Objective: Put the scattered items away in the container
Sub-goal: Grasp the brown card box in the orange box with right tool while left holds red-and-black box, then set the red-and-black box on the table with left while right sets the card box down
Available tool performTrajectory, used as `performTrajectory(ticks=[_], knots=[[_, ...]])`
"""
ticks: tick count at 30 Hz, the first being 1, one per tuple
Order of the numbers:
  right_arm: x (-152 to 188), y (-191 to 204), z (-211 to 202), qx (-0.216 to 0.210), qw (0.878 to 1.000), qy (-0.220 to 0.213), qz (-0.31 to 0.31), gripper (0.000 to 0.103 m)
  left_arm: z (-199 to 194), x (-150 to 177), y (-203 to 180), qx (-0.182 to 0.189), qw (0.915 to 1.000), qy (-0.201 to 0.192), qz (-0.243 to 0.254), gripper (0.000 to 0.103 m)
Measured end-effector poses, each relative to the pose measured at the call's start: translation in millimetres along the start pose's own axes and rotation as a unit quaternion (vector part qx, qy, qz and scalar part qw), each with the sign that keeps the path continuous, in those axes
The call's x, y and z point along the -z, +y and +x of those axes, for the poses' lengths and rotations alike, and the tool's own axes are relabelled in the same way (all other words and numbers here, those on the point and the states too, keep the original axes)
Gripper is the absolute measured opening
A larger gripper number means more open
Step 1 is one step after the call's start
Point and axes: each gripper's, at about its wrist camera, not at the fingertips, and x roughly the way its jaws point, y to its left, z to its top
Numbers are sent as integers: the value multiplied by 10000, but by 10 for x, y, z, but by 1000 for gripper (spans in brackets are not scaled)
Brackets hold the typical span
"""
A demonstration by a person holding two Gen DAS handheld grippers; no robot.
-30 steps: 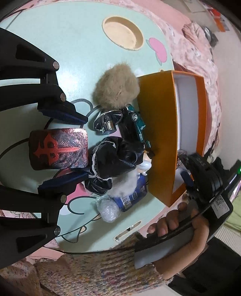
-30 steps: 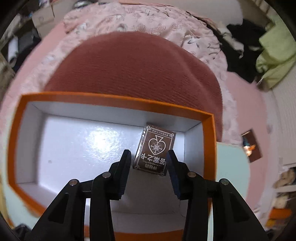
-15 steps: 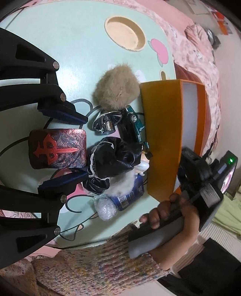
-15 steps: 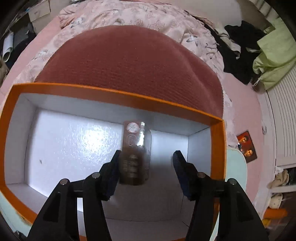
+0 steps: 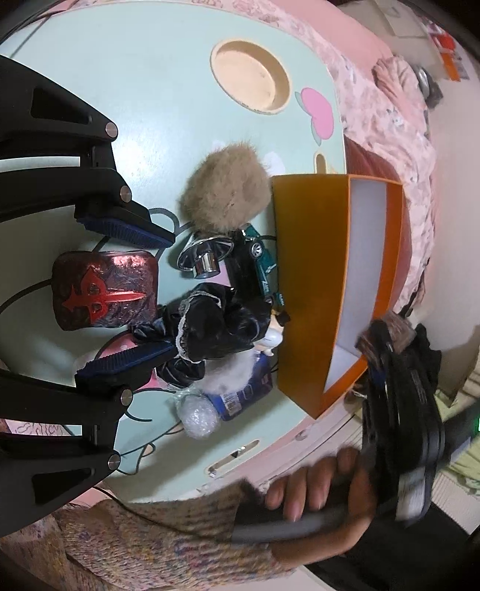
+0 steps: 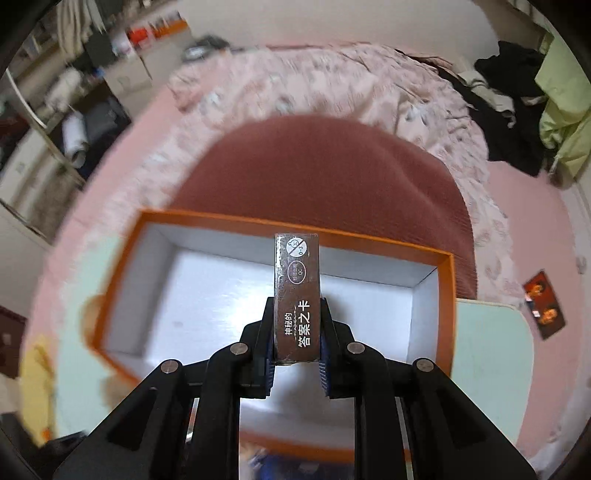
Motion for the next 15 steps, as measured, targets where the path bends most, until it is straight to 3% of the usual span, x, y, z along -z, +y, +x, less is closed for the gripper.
performTrajectory(ticks=[6, 11, 15], knots=[[146, -64, -359, -1068, 9936, -215, 298, 20, -4, -9, -9, 33, 10000, -31, -31, 53], [378, -46, -522, -1317, 9904, -352, 248, 20, -71, -1, -28, 35, 9999, -111, -43, 55], [740, 38, -508, -1339, 9908, -170, 51, 20, -88, 1, -2, 7, 9998, -174, -131, 57]])
